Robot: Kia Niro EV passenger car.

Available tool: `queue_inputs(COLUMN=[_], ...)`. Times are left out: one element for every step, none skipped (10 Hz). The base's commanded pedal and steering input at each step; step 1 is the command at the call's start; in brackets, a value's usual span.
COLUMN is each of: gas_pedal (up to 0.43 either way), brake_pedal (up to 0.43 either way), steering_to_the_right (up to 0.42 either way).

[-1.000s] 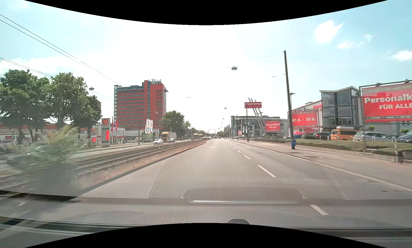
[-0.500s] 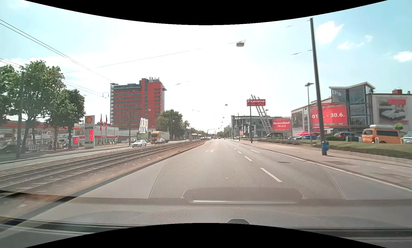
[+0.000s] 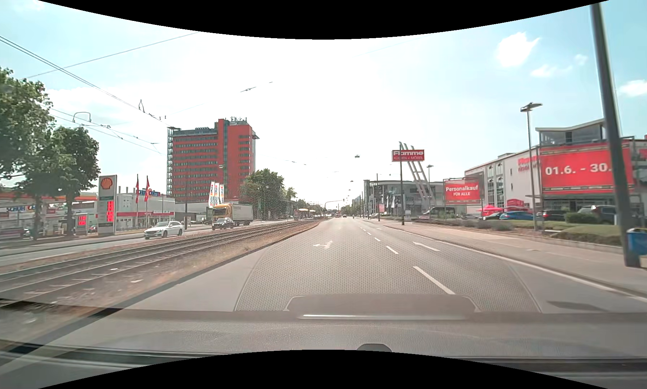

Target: Follow the waypoints while adhering to traffic rules and regulations

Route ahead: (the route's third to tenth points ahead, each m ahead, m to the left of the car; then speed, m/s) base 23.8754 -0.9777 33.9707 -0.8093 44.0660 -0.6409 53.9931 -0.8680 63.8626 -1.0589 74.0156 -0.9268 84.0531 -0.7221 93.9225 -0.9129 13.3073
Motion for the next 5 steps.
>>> queue_inputs(gas_pedal=[0.000, 0.000, 0.000, 0.000, 0.000], brake_pedal=[0.000, 0.000, 0.000, 0.000, 0.000], steering_to_the_right=[-0.006, -0.006, -0.006, -0.006, -0.006])
